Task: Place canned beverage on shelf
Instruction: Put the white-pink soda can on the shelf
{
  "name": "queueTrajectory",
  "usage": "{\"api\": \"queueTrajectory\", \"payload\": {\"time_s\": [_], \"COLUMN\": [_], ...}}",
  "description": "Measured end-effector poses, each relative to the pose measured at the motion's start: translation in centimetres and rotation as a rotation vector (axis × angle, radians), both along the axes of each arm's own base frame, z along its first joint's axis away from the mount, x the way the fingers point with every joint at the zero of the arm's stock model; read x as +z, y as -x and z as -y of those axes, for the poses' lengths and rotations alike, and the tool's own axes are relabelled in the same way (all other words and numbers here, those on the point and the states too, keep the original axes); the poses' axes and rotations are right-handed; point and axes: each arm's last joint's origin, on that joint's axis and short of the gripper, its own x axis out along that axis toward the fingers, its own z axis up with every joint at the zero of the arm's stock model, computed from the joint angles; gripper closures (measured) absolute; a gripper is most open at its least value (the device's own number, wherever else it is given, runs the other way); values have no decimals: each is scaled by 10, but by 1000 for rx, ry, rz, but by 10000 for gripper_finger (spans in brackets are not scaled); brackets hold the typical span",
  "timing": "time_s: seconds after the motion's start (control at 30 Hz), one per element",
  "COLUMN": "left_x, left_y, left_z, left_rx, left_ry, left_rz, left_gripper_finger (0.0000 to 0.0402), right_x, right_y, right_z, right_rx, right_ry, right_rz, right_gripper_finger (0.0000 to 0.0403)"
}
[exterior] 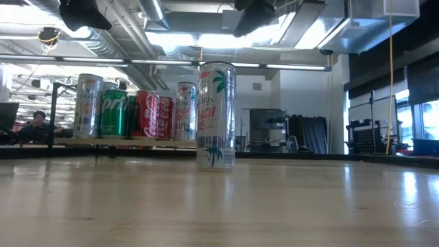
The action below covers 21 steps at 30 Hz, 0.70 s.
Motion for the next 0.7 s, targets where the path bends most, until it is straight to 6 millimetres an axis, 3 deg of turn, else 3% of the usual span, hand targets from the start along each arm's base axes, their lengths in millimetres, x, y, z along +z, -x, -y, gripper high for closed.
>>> {"api": "queueTrajectory", "payload": {"time_s": [0.17, 0.33, 0.5, 0.7], "left_x": [0, 0, 0, 0], "left_y": [0, 0, 0, 0], "left_z": [-1, 1, 1, 1], "left_rx": [13, -16, -23, -23], "left_ry": [-10, 12, 17, 18], "left_rz": [4, -5, -8, -8], "left_gripper_finger": [82, 82, 82, 82], "right_x": [-40, -82, -93, -96], "right_y": [23, 30, 29, 22], "right_z": [3, 4, 1, 2], "right_rx": [-104, -189, -249, -232], "right_ry": [-97, -207, -281, -245], "right_rz": [286, 387, 362, 402], "right_gripper_finger": [42, 42, 42, 42]}}
